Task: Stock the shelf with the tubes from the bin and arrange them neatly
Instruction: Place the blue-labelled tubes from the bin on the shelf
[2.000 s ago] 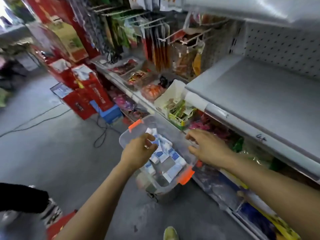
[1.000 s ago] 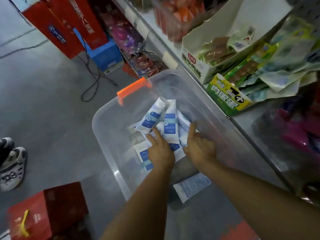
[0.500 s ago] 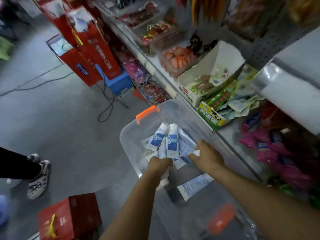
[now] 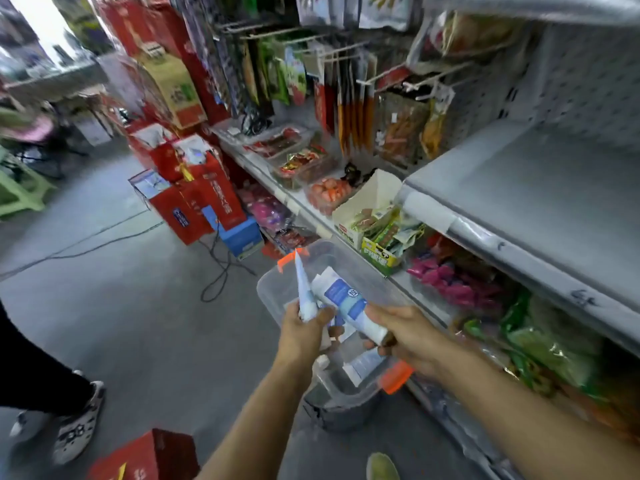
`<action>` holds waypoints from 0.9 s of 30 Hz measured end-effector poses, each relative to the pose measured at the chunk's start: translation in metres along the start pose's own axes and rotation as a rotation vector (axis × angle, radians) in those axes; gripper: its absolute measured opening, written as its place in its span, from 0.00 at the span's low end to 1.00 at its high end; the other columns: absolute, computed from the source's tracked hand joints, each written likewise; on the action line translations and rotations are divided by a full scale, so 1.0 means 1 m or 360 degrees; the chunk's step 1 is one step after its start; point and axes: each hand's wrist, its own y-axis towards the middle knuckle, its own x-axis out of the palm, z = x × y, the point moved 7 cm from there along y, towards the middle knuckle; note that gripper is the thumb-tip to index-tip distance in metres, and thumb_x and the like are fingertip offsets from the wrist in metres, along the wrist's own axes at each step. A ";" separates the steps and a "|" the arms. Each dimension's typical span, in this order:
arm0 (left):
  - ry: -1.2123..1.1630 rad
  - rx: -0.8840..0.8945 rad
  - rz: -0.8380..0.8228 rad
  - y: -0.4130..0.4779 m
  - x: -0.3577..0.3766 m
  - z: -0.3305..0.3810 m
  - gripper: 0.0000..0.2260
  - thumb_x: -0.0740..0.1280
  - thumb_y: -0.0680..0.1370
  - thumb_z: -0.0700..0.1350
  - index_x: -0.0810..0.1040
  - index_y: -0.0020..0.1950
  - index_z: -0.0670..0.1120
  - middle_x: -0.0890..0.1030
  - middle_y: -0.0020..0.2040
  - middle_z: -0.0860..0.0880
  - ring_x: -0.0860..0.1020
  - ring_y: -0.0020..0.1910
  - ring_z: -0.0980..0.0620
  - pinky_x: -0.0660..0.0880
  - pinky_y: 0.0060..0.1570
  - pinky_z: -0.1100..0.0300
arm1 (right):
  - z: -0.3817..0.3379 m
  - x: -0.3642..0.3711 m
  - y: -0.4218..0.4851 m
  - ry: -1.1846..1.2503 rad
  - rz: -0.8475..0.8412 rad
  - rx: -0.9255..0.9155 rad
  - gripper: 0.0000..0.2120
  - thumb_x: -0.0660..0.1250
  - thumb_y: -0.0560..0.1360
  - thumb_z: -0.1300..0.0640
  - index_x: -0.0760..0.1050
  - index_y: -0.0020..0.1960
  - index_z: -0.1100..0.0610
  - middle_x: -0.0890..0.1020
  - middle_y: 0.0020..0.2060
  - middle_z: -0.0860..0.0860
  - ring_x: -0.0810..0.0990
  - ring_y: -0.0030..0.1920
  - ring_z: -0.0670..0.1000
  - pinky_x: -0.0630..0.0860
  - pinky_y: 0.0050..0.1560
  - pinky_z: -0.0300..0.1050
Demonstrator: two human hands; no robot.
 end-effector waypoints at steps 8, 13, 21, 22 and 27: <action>0.0218 0.0445 -0.0274 -0.129 0.043 0.055 0.15 0.71 0.75 0.38 0.73 0.60 0.43 0.81 0.39 0.43 0.78 0.32 0.49 0.77 0.32 0.56 | -0.021 -0.015 -0.153 -0.0100 -0.0165 -0.0332 0.11 0.67 0.77 0.62 0.78 0.59 0.59 0.83 0.46 0.55 0.80 0.45 0.54 0.77 0.41 0.47; 0.0379 0.0693 -0.0483 -0.208 0.093 0.075 0.15 0.69 0.75 0.34 0.73 0.60 0.43 0.81 0.46 0.40 0.78 0.34 0.52 0.75 0.28 0.64 | -0.030 -0.045 -0.234 -0.0335 0.0076 -0.0504 0.15 0.69 0.73 0.68 0.77 0.58 0.59 0.84 0.48 0.57 0.82 0.42 0.51 0.81 0.40 0.48; 0.0576 0.1210 -0.0533 -0.325 0.177 0.082 0.11 0.69 0.75 0.41 0.71 0.54 0.48 0.76 0.39 0.50 0.75 0.35 0.52 0.75 0.34 0.56 | -0.037 -0.140 -0.365 -0.0360 0.0511 -0.0815 0.18 0.73 0.72 0.62 0.75 0.60 0.53 0.84 0.50 0.50 0.83 0.50 0.49 0.80 0.48 0.42; 0.0609 0.1259 -0.0530 -0.340 0.189 0.079 0.12 0.69 0.75 0.42 0.70 0.55 0.50 0.76 0.40 0.51 0.75 0.36 0.51 0.75 0.35 0.54 | -0.036 -0.154 -0.385 -0.0371 0.0568 -0.0851 0.17 0.73 0.72 0.62 0.75 0.59 0.54 0.83 0.50 0.50 0.83 0.50 0.50 0.79 0.48 0.40; 0.0661 0.1324 -0.0618 -0.424 0.264 0.052 0.15 0.69 0.76 0.48 0.66 0.59 0.52 0.77 0.43 0.51 0.77 0.38 0.49 0.74 0.37 0.53 | -0.029 -0.229 -0.491 -0.0481 0.0781 -0.0956 0.18 0.73 0.72 0.61 0.74 0.60 0.54 0.82 0.51 0.48 0.82 0.49 0.47 0.79 0.47 0.38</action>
